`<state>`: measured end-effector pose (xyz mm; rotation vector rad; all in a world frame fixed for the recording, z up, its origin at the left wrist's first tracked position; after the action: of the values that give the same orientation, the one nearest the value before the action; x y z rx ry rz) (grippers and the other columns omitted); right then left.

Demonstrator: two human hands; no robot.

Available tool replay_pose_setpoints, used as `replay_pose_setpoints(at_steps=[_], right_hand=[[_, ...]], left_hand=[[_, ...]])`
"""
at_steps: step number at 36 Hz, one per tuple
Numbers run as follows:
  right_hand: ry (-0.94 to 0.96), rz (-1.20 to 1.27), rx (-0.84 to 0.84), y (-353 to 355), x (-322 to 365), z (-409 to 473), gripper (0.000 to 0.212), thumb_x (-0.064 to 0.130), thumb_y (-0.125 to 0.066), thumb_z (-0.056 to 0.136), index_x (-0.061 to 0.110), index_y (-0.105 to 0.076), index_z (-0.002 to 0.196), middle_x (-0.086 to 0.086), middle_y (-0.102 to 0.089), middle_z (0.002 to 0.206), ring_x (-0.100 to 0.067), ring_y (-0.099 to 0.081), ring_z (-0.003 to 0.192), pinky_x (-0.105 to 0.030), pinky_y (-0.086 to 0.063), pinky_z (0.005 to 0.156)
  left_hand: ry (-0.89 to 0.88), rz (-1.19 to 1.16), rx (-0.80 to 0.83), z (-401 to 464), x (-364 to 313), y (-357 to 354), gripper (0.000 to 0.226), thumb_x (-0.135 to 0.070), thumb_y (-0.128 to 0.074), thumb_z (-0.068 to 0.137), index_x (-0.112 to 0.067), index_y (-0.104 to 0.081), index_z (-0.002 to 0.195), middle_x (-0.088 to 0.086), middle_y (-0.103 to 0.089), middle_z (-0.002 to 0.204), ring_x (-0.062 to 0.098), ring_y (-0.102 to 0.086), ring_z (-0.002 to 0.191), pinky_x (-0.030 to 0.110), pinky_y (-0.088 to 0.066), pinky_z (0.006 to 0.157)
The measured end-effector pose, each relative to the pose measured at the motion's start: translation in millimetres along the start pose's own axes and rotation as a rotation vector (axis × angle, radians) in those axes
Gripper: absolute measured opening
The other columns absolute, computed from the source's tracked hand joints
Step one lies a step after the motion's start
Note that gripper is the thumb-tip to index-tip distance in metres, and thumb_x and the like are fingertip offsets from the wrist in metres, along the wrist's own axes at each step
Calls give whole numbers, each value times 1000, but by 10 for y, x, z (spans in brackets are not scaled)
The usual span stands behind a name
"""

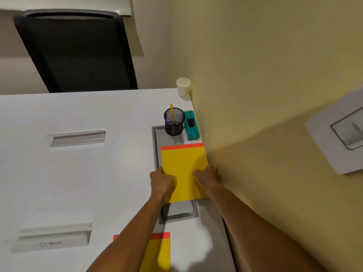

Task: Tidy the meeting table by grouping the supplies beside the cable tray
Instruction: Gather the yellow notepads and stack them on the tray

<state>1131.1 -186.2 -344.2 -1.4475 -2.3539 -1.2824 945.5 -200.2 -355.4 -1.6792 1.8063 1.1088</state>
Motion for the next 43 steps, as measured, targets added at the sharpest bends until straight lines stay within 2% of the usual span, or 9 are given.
replay_pose_setpoints(at_steps=[4,7,12,18,24,27,31,35,43], right_hand=[[-10,19,0,-22,-72,72,83,28,-63,89,8,-19,156,-15,-33,157,-38,-38,140,-47,-37,111],[-3,9,23,-38,-121,123,87,28,-64,89,10,-14,158,-14,-30,159,-37,-35,142,-47,-35,113],[47,-67,75,-80,-152,175,99,27,-64,91,12,4,161,-13,-16,166,-36,-24,149,-46,-28,118],[99,-167,66,-143,-209,126,99,25,-64,91,11,5,161,-11,-9,168,-34,-17,152,-45,-23,123],[144,-187,27,-195,-310,10,92,23,-62,93,12,-1,161,-10,-12,167,-33,-20,152,-42,-24,122],[159,-148,-15,-204,-384,-85,91,18,-62,92,13,-3,162,-10,-14,167,-32,-21,152,-43,-26,122],[189,-39,-59,-199,-456,-235,90,11,-62,92,12,-5,162,-10,-13,168,-32,-17,153,-44,-22,123],[205,49,-135,-198,-504,-443,86,11,-62,93,13,-10,162,-12,-18,166,-34,-22,151,-46,-25,121],[241,206,-21,-513,-612,-1045,75,11,-60,96,18,-19,159,-13,-29,160,-35,-36,143,-46,-40,111]], left_hand=[[27,37,37,54,65,-72,8,-3,-54,95,-7,-59,100,10,-64,91,28,-62,85,35,-54,69],[46,57,50,82,121,-113,2,-4,-57,93,-3,-57,94,18,-63,94,33,-63,86,45,-55,82],[40,78,68,96,146,-137,20,-5,-58,90,-1,-58,110,22,-62,109,38,-63,101,54,-55,91],[-1,154,98,72,152,-128,35,-10,-60,91,-3,-51,124,25,-54,123,42,-56,113,56,-51,98],[-111,160,142,-84,115,-61,39,-13,-63,94,-10,-44,128,12,-56,127,21,-57,106,28,-48,83],[-142,168,129,-173,158,40,40,-15,-64,95,-15,-42,128,-11,-53,99,9,-52,86,8,-42,65],[-149,173,85,-315,242,268,54,-19,-62,96,-9,-38,144,-7,-48,115,11,-51,104,20,-43,81],[-130,165,37,-527,349,547,61,-23,-61,97,-13,-34,150,9,-45,150,29,-50,131,40,-45,106],[-102,135,-119,-1022,793,1104,56,-22,-58,98,-16,-35,149,10,-44,152,33,-51,131,47,-48,105]])
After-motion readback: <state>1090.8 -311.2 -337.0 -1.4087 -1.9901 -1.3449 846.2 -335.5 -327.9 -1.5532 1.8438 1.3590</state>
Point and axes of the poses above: each hand's wrist, its own z-axis towards the middle knuckle, its own y-axis out of the back of the hand, x = y × z, the point moved 5 cm from there along z, towards the middle knuckle
